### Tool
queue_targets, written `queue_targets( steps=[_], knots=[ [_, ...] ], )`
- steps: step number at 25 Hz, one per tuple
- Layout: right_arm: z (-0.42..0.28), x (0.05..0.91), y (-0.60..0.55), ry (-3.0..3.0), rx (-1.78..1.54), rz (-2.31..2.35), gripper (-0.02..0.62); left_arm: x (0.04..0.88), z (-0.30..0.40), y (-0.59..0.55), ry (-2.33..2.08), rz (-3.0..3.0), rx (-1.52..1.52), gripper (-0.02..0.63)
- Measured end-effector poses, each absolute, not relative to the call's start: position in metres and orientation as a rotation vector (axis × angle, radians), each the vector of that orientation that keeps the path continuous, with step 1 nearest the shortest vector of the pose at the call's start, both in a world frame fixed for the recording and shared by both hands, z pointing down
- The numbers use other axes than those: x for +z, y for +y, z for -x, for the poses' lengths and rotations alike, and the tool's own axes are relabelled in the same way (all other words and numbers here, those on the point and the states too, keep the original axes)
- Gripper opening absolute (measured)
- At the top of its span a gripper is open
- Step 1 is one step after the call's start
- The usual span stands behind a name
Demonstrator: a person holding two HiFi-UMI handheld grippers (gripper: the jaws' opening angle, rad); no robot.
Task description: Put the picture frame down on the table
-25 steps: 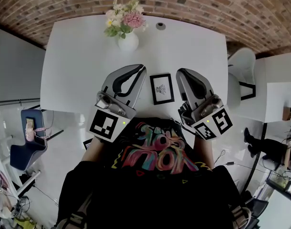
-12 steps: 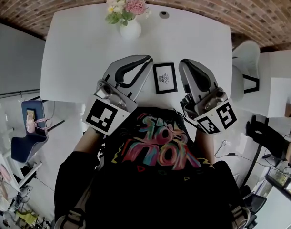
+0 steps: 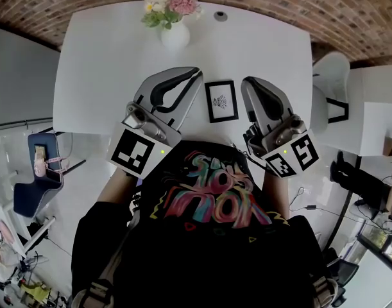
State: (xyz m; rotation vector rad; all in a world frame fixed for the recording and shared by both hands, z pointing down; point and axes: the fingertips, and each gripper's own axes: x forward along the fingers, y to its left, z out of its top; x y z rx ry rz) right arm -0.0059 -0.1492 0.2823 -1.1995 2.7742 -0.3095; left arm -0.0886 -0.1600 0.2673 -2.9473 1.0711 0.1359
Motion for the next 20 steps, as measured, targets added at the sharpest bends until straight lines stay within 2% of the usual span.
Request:
queue_targets(
  steps=[20],
  knots=[
    [-0.005,0.295,-0.148,2.753,-0.374,1.216,0.021,0.283,0.088,-0.155,1.124,2.980,0.113,0.032]
  ],
)
